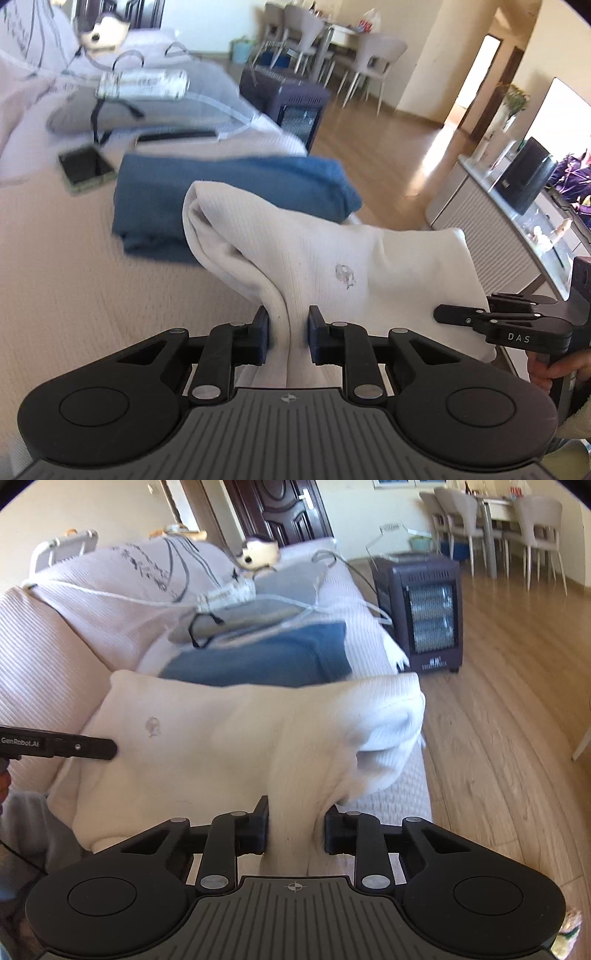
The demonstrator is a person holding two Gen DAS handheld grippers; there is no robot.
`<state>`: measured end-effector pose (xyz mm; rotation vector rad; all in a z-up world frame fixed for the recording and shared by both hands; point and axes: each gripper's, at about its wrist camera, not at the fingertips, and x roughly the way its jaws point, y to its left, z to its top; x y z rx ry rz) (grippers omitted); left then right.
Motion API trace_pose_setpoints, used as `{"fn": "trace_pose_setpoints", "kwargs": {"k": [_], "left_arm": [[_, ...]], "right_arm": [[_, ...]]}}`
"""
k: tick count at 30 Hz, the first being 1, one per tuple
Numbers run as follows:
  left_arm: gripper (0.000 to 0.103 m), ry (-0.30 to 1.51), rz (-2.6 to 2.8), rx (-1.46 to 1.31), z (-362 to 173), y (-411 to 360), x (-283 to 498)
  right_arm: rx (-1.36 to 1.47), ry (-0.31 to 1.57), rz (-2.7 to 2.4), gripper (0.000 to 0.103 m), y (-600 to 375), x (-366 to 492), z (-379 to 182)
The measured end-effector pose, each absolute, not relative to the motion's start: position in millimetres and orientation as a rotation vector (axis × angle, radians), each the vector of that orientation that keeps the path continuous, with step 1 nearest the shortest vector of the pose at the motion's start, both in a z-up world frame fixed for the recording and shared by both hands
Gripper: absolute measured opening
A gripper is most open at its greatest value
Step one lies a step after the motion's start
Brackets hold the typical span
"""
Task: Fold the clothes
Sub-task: 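Carry the lifted sweatshirt with both tools onto the folded blue sweatpants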
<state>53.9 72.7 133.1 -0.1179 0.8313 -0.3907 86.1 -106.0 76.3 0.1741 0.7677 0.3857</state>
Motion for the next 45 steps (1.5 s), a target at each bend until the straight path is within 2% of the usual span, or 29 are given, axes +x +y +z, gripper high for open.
{"fn": "trace_pose_setpoints", "kwargs": {"k": [6,13,18,22,24,27,31,35,36,41,44,45], "left_arm": [[0.019,0.711,-0.422,-0.143,171.9,85.7,56.1],[0.019,0.630,-0.304,-0.081,192.2,94.0,111.6],[0.019,0.695,-0.165,-0.075,158.1,106.2,166.5],[0.020,0.887,-0.025,-0.099,91.2,110.1,212.9],[0.024,0.917,0.013,-0.108,69.3,108.5,225.1],[0.025,0.943,0.018,-0.097,72.0,107.3,234.6],[0.036,0.965,0.019,-0.152,71.8,118.6,236.5],[0.043,0.942,0.031,-0.209,77.9,125.9,223.4],[0.044,0.932,0.028,-0.213,81.4,126.2,219.5],[0.045,0.896,-0.005,-0.249,103.4,134.1,200.5],[0.040,0.814,-0.029,-0.261,127.0,138.5,186.9],[0.040,0.789,-0.038,-0.261,134.4,138.4,183.5]], "right_arm": [[0.180,0.654,0.401,0.027,-110.0,91.6,117.6],[0.135,0.544,0.427,0.027,-86.4,162.3,138.8],[0.114,0.565,0.469,0.027,-64.3,222.3,117.1],[0.195,0.738,0.445,0.028,-60.9,267.2,65.7],[0.237,0.774,0.442,0.028,-64.6,275.9,45.7],[0.278,0.792,0.453,0.028,-69.0,281.9,37.9],[0.270,0.787,0.456,0.029,-67.2,277.1,40.0],[0.252,0.769,0.440,0.038,-70.0,265.6,52.3],[0.237,0.765,0.425,0.045,-71.8,261.9,56.5],[0.190,0.746,0.389,0.046,-91.1,238.1,76.7],[0.143,0.703,0.357,0.042,-102.0,220.9,89.1],[0.133,0.680,0.347,0.025,-103.7,216.9,93.8]]}}
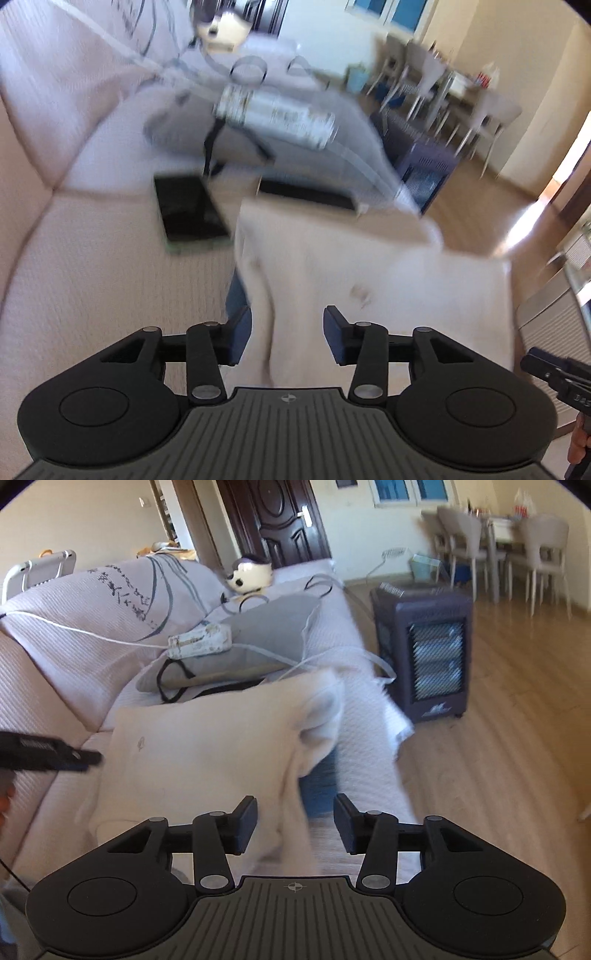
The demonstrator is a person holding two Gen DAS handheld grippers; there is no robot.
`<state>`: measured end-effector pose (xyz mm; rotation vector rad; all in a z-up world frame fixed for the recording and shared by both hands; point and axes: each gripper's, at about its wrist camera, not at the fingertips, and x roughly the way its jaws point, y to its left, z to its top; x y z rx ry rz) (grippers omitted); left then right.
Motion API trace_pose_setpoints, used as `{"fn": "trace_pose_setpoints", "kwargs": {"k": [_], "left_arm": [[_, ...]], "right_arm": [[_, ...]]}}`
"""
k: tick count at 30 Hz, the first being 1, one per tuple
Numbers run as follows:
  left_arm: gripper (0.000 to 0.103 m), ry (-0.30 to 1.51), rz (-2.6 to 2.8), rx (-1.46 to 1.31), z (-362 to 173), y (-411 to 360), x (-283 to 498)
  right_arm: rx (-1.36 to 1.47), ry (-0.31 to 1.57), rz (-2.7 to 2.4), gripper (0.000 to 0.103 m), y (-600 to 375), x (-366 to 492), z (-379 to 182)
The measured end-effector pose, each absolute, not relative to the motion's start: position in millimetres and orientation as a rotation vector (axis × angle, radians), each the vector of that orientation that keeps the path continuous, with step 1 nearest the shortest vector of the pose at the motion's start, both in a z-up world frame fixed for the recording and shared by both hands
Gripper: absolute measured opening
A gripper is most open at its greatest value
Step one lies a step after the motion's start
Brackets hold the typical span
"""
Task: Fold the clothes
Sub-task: 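Carry the lifted sweatshirt with both tools onto the folded blue sweatpants, then open both tools to release the sweatshirt on the stack and withdraw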
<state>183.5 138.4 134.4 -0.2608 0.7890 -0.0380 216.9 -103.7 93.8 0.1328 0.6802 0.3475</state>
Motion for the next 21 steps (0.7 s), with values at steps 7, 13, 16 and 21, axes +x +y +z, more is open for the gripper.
{"fn": "trace_pose_setpoints", "kwargs": {"k": [7,13,16,21], "left_arm": [[0.038,0.819,-0.109,-0.153,136.0,101.7,197.0],[0.036,0.949,-0.068,-0.095,74.0,95.4,221.4],[0.036,0.967,-0.083,-0.087,74.6,95.2,226.0],[0.037,0.991,-0.084,-0.078,74.8,94.5,231.7]], "right_arm": [[0.152,0.611,0.405,0.014,-82.3,222.7,103.9],[0.095,0.681,0.361,0.013,-62.5,241.0,67.1],[0.098,0.712,0.336,0.012,-66.0,249.1,46.1],[0.067,0.721,0.324,0.015,-58.6,249.1,46.6]]}}
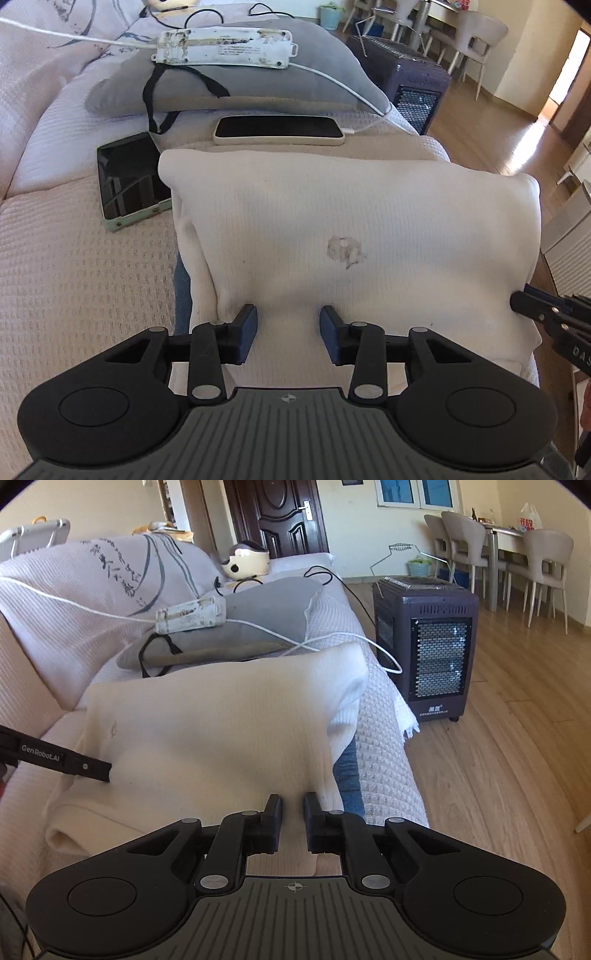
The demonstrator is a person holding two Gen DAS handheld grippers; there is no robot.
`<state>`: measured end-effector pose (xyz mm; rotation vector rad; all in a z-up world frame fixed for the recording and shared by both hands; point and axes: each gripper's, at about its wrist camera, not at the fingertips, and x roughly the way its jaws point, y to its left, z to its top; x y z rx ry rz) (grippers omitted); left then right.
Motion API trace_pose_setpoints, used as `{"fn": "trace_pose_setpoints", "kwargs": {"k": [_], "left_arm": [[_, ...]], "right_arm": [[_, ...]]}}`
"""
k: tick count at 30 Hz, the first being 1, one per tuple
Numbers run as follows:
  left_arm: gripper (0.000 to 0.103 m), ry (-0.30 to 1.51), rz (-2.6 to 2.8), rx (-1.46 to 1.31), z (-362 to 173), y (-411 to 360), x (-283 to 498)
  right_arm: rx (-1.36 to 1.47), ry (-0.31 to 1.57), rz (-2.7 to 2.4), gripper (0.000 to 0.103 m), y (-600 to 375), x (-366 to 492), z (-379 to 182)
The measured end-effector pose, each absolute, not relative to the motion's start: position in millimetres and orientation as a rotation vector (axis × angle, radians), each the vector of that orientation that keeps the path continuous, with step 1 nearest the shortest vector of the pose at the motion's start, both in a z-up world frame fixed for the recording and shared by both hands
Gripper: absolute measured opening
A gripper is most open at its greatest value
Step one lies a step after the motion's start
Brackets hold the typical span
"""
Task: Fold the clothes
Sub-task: 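Open both tools to release the sweatshirt on the stack and withdraw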
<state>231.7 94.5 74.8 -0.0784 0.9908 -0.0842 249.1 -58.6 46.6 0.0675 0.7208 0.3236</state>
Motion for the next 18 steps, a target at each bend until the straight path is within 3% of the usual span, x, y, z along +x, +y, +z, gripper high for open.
{"fn": "trace_pose_setpoints", "kwargs": {"k": [3,5,6,7,9,18], "left_arm": [[0.039,0.967,-0.056,-0.048,74.9,87.0,224.9],[0.057,0.973,-0.049,-0.035,77.3,78.8,215.8],[0.082,0.987,-0.056,-0.030,77.9,74.1,210.9],[0.092,1.019,-0.073,-0.025,76.5,69.0,205.5],[0.094,1.082,-0.100,-0.006,69.5,57.0,190.9],[0.093,1.143,-0.110,0.008,37.9,52.3,112.3]], "right_arm": [[0.074,0.727,0.335,0.017,-59.7,241.2,53.9],[0.095,0.747,0.335,0.020,-62.1,232.1,57.6],[0.102,0.762,0.334,0.025,-62.9,225.7,58.8],[0.103,0.775,0.330,0.033,-63.3,218.7,59.3],[0.079,0.797,0.328,0.038,-60.7,203.7,58.6],[0.022,0.801,0.318,0.041,-48.6,148.9,67.1]]}}
